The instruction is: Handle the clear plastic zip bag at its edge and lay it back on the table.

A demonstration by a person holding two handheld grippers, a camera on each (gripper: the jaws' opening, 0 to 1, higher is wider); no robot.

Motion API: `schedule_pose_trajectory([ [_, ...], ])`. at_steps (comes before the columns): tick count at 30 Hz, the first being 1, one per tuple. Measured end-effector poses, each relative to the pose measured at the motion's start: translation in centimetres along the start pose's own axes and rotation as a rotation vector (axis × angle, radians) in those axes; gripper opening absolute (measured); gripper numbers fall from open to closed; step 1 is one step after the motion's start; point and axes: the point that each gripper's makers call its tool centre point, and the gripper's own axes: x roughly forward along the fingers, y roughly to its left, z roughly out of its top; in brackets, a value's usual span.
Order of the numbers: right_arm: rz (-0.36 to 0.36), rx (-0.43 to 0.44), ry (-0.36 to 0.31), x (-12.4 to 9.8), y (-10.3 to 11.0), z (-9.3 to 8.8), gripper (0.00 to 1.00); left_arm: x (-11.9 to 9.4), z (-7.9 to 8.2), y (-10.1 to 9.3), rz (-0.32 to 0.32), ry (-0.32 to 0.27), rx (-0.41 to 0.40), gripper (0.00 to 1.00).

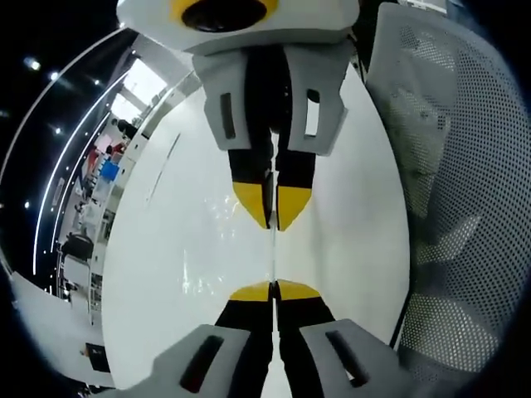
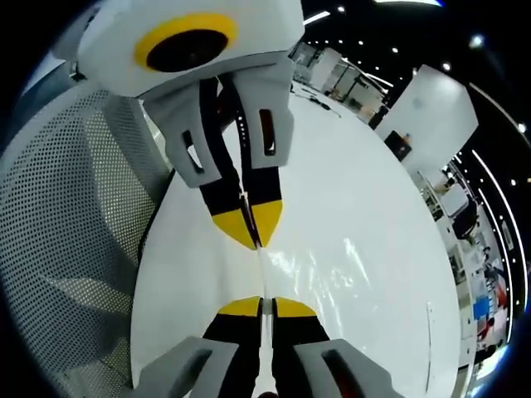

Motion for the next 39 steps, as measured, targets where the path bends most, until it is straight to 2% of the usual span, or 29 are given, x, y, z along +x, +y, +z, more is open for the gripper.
schedule_pose_trajectory([
  [17,0.006,0.001,0.019,-0.2,0.4,-0.9,0.0,-0.2,-0.2,-0.3,-0.003,0.003,-0.017,0.0],
  [28,-0.05,0.064,0.039,-1.1,-0.3,-2.9,0.0,0.1,-0.1,-0.2,-0.021,0.009,0.012,0.0],
  [29,-0.054,0.067,0.044,-1.2,-0.2,-3.1,0.0,0.2,-0.1,-0.2,-0.024,0.013,0.013,0.0],
  [30,-0.074,0.077,0.083,-1.5,-0.4,-4.1,0.0,0.2,-0.3,-0.3,-0.025,0.018,0.014,0.0],
  [31,-0.085,0.078,0.116,-1.7,-0.6,-5.1,0.0,0.0,-1.4,-0.3,-0.025,0.082,0.035,0.0],
  [32,-0.088,0.145,0.085,-1.8,-0.6,-5.4,0.0,0.1,-1.2,-0.7,-0.034,0.051,0.025,0.0],
  [33,-0.094,0.166,0.074,-2.1,-0.7,-5.7,0.0,0.0,-1.5,-0.9,-0.038,0.053,0.006,0.0],
  [36,-0.101,0.158,0.067,-2.9,-0.9,-6.0,0.0,-0.3,-1.5,-1.2,-0.036,0.05,0.003,0.0],
  [39,-0.11,0.163,0.066,-3.0,-0.9,-5.8,0.0,-0.1,-0.9,-1.3,-0.03,0.046,0.021,0.0],
])
